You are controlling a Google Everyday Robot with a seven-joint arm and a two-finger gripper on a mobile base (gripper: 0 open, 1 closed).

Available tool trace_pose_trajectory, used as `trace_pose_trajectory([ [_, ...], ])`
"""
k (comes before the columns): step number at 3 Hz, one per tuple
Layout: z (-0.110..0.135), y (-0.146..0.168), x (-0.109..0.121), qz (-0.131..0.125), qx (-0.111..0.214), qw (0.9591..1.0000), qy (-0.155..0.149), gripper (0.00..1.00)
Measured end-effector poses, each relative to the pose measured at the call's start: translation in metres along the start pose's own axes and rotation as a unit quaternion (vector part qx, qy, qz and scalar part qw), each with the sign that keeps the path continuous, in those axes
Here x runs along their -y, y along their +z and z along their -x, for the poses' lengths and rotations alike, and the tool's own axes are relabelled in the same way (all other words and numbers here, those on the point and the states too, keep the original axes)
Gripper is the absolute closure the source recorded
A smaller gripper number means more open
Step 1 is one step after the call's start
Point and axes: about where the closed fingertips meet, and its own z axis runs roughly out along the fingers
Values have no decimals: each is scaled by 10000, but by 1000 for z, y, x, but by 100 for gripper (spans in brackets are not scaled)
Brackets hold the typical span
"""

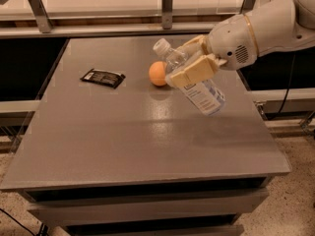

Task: Place blue plastic bottle upright

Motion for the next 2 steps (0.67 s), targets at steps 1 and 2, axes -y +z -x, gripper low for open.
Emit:
trace_pose_trajectory([
  [1, 2, 3, -1, 125, 91, 9999, -1, 100],
  [2, 11, 5, -5, 382, 695, 9968, -69, 100],
])
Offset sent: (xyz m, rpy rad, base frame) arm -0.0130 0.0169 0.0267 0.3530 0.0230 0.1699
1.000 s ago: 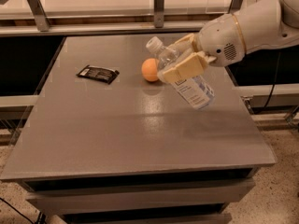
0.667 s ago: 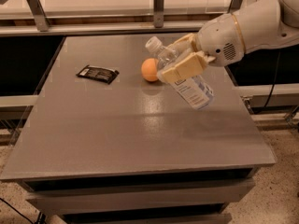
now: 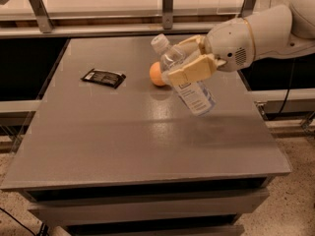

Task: Place blue plastic bottle upright

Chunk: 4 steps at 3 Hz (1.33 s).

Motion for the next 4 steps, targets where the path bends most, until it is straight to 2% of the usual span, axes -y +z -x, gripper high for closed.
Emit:
trace_pose_trajectory([
  [1, 22, 1, -8, 261, 1092, 9937, -66, 100],
  [2, 52, 2, -24, 459, 1892, 9805, -253, 100],
  [3, 70, 18, -39, 627, 2316, 9700, -388, 100],
  [4, 73, 23, -43, 677, 2349, 9688, -419, 100],
])
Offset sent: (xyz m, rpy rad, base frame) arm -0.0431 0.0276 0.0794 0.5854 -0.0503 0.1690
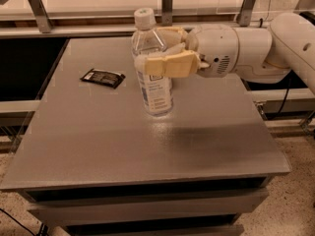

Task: Place blue plastic bottle upright

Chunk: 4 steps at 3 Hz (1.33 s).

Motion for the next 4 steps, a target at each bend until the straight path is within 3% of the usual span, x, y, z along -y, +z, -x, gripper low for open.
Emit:
trace_pose_trajectory([
  [2, -15, 17, 7, -35, 73, 9997, -241, 100],
  [4, -29, 41, 23, -134, 355, 9977, -562, 100],
])
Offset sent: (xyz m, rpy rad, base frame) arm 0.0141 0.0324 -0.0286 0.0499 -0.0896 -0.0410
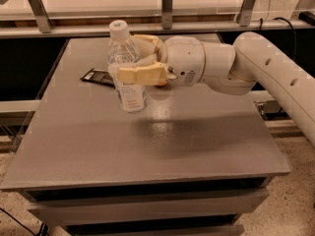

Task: Place blue plastic bottle upright

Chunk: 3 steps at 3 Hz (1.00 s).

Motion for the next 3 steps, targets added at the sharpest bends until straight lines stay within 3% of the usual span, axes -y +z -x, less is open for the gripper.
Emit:
trace_pose_trajectory([
  [2, -33, 15, 7, 4, -12, 10000, 94, 100],
  [3, -49, 30, 6, 80, 61, 9995, 289, 100],
])
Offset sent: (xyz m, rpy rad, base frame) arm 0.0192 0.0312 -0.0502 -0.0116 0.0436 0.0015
